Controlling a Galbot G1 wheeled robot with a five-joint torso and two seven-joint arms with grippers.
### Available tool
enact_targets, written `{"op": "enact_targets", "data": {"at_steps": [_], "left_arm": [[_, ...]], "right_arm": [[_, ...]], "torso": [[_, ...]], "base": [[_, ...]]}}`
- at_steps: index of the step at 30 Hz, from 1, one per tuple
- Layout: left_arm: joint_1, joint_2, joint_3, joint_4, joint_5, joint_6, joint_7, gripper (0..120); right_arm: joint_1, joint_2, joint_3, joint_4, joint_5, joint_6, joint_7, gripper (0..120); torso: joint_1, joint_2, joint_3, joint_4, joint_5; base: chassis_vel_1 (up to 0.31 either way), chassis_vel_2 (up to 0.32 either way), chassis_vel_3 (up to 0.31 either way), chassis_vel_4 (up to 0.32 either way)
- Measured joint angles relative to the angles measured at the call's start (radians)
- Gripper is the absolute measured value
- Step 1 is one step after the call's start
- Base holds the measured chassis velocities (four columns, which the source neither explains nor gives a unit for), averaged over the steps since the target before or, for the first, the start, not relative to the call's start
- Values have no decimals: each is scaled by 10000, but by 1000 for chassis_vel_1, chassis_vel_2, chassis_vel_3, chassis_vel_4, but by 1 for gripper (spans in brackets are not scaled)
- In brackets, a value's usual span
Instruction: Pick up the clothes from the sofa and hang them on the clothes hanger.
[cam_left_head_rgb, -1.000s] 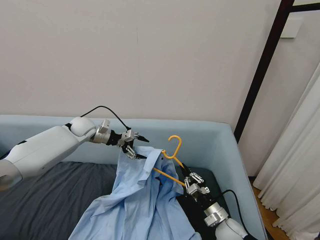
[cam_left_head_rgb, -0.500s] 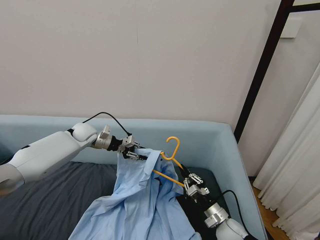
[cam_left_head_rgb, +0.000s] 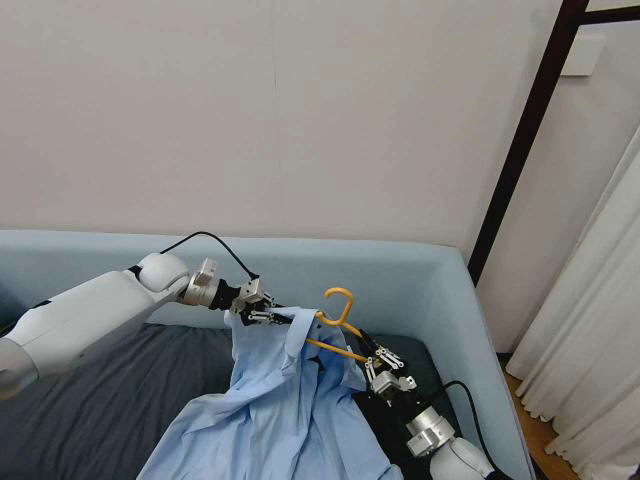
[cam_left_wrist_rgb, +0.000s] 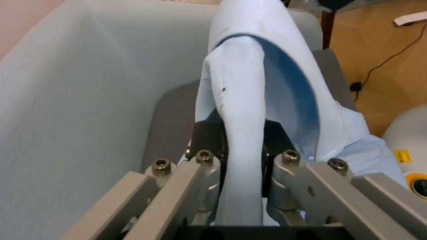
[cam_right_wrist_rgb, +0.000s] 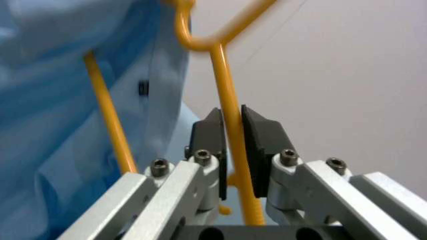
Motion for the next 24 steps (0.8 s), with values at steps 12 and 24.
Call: {"op": "enact_targets", "data": {"at_steps": [12, 24], "left_arm": [[467, 209, -446, -34, -197, -106, -551, 8], [540, 368, -563, -462, -575, -40, -729, 8]], "right_arm": [[-1347, -716, 465, 1405, 1867, -233, -340, 57], [-1172, -339, -315, -402, 4214, -744, -1404, 95]], "torso": [[0, 1, -1, -1, 1], [0, 0, 0, 4, 2]], "base": [[0, 0, 0, 0], [0, 0, 0, 0]]}}
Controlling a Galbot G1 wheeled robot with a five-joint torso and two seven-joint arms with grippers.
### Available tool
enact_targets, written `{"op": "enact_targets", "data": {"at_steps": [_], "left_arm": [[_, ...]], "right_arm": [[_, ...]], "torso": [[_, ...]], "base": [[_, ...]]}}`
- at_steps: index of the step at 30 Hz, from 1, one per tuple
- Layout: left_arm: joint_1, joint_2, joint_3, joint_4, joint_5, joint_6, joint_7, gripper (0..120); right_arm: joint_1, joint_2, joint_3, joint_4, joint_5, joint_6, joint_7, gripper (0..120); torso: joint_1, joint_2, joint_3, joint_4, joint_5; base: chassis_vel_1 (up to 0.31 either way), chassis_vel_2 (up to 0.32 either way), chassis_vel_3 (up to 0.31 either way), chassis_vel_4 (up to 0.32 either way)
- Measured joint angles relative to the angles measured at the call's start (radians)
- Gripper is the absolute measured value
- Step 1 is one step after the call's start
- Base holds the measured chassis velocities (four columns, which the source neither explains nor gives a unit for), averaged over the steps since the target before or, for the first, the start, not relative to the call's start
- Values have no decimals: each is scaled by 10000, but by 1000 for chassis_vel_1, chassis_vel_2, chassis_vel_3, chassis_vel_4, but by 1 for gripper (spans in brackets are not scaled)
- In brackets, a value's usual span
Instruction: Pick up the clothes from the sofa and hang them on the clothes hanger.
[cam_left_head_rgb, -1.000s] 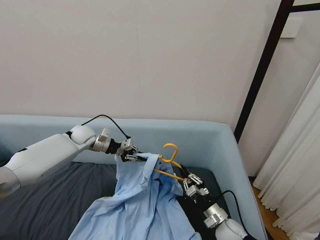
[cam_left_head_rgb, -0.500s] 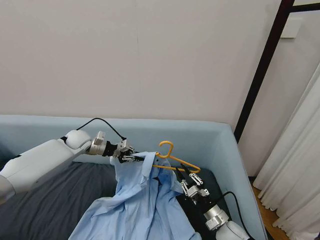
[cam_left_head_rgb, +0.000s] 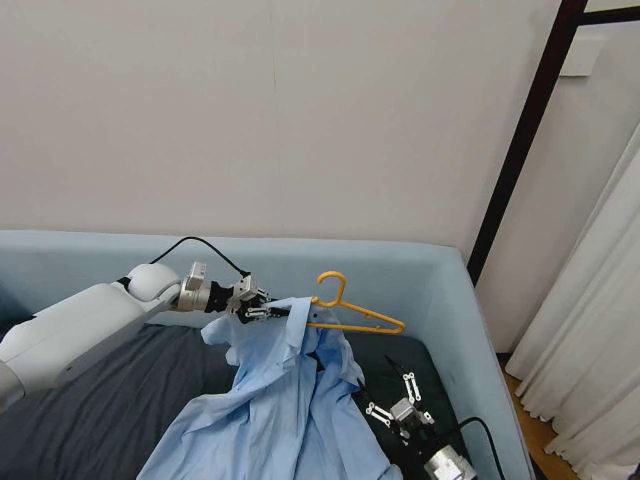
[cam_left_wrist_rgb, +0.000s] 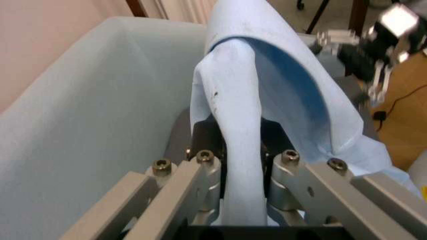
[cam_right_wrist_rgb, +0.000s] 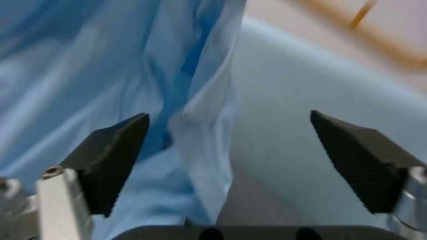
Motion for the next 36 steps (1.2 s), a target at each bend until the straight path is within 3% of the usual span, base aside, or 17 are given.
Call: {"op": "enact_targets", "data": {"at_steps": [5, 19, 24, 36], "left_arm": [[-34, 65, 81, -32, -179, 49, -37, 8], [63, 76, 59, -52, -187, 128, 6, 8], [-41, 62, 194, -69, -194, 164, 27, 8], [-52, 41, 238, -36, -230, 199, 76, 8]], "right_arm": [[588, 476, -729, -1221, -341, -52, -140, 100], [1699, 2218, -809, -3621, -1865, -145, 1091, 98], [2094, 2535, -1022, -4134, -2041, -230, 1262, 90], [2361, 2768, -1053, -4559, -2080, -301, 1422, 45]], "torso": [[1, 0, 1, -3, -2], [1, 0, 1, -4, -4], [1, 0, 1, -4, -2], [1, 0, 1, -3, -1]], "base": [[0, 0, 0, 0], [0, 0, 0, 0], [0, 0, 0, 0], [0, 0, 0, 0]]}}
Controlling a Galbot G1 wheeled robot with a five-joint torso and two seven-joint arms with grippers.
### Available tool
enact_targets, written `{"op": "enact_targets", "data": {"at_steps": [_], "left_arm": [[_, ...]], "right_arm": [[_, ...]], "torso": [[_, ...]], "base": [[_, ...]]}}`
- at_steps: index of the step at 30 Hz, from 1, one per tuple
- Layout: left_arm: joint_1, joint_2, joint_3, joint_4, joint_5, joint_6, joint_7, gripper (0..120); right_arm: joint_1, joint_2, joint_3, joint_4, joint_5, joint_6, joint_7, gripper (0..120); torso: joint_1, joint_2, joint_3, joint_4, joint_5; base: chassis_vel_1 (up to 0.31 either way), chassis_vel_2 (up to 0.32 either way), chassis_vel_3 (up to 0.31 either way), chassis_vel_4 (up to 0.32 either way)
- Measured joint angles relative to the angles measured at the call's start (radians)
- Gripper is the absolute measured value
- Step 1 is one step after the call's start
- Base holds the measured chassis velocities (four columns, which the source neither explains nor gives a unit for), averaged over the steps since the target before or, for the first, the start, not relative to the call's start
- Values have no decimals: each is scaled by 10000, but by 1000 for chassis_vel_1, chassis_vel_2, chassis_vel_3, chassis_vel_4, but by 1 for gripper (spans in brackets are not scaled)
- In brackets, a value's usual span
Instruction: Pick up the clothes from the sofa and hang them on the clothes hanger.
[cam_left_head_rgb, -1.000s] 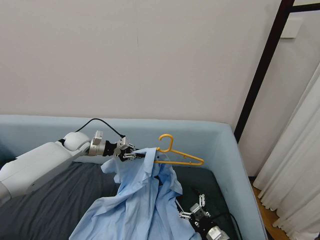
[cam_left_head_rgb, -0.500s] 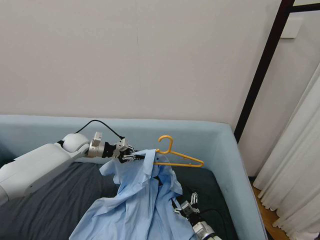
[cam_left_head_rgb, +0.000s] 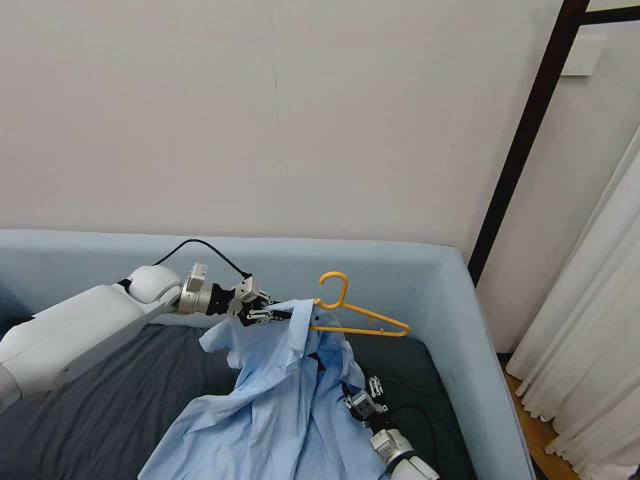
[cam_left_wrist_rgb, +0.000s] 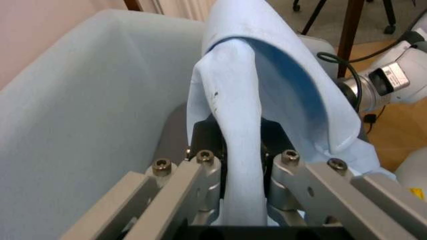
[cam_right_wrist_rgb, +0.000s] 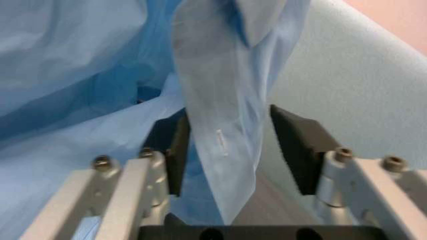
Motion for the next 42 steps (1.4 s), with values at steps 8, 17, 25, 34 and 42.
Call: {"op": "enact_targets", "data": {"at_steps": [8, 17, 25, 34, 42], "left_arm": [[29, -18, -15, 48, 0, 0, 40, 8], [-20, -56, -28, 96, -35, -6, 108, 8], [128, 50, -271, 1, 23, -86, 335, 8], [389, 43, -947, 281, 130, -387, 862, 8], [738, 27, -1777, 680, 382, -1170, 2024, 8]], "right_arm": [[-90, 9, 15, 188, 25, 18, 274, 14], [27, 53, 198, 2, 512, 134, 258, 0], [84, -245, 259, 213, 1402, 305, -124, 0], [84, -921, 274, 1058, 3293, 255, -1111, 0], [195, -1748, 201, 2461, 6314, -718, -2187, 0]], "torso": [[0, 0, 0, 0, 0], [1, -1, 0, -1, 2], [0, 0, 0, 0, 2], [0, 0, -1, 0, 0], [0, 0, -1, 0, 0]], "base": [[0, 0, 0, 0], [0, 0, 0, 0], [0, 0, 0, 0], [0, 0, 0, 0], [0, 0, 0, 0]]}}
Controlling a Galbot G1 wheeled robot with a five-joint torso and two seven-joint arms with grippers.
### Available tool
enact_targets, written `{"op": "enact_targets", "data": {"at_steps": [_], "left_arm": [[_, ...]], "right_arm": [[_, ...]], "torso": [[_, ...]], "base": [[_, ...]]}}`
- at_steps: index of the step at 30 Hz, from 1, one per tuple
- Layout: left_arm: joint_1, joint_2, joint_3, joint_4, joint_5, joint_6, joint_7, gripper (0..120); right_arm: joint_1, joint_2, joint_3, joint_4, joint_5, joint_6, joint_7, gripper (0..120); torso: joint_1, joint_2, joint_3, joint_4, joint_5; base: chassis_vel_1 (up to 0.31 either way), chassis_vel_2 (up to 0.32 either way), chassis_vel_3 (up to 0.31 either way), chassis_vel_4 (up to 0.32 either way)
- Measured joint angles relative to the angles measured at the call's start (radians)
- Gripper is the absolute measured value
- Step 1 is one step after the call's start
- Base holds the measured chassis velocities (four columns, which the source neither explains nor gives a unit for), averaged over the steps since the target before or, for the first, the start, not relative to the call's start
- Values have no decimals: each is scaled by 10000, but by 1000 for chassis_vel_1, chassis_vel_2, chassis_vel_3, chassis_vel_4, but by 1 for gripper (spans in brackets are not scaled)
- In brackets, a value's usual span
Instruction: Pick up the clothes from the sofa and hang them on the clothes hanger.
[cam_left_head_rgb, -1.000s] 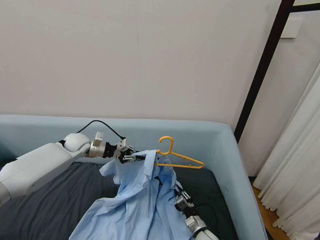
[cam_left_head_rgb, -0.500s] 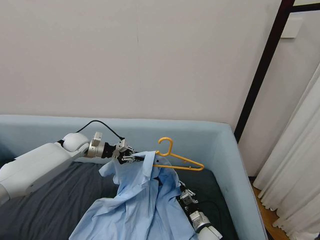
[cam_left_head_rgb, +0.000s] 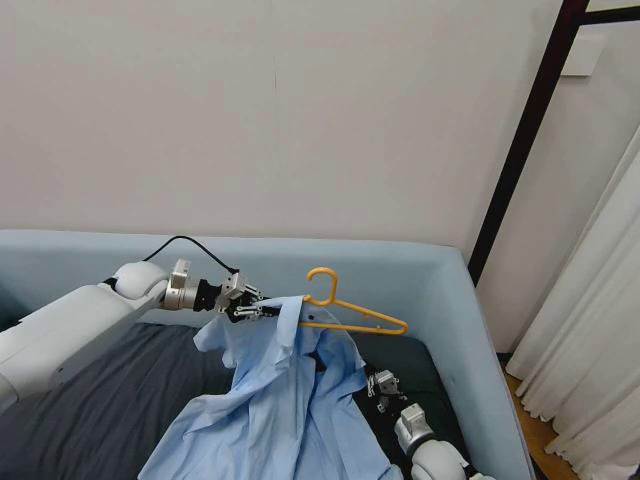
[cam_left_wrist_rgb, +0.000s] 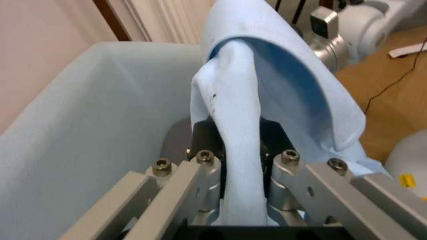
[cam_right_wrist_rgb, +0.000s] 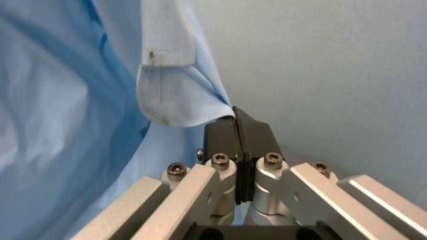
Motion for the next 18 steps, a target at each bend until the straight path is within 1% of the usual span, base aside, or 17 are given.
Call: {"op": "enact_targets", "data": {"at_steps": [2, 6, 7, 12, 14, 18], "left_arm": [[22, 0, -87, 37, 67, -79, 118, 8], [129, 12, -422, 118, 317, -496, 566, 8], [129, 12, -422, 118, 317, -496, 566, 8], [308, -31, -454, 306, 33, -1291, 654, 8], [340, -45, -483, 334, 54, -1408, 712, 8], [398, -114, -667, 491, 439, -1557, 1503, 8]], "right_arm": [[38, -60, 2, 94, 219, -131, -4, 0], [262, -236, 64, 243, 768, -485, 34, 0], [262, -236, 64, 243, 768, -485, 34, 0], [561, -400, -70, 261, 1001, -696, 38, 0], [612, -413, -97, 283, 1069, -766, 59, 0], [749, -496, -266, 243, 1139, -836, 154, 0]], "torso": [[0, 0, 0, 0, 1], [0, -1, 0, 0, 1], [0, -1, 0, 0, 1], [1, -1, 1, 0, 1], [0, 0, 1, -1, 0], [0, 0, 0, 1, 0]], "base": [[0, 0, 0, 0], [0, 0, 0, 0], [0, 0, 0, 0], [0, 0, 0, 0], [0, 0, 0, 0], [0, 0, 0, 0]]}}
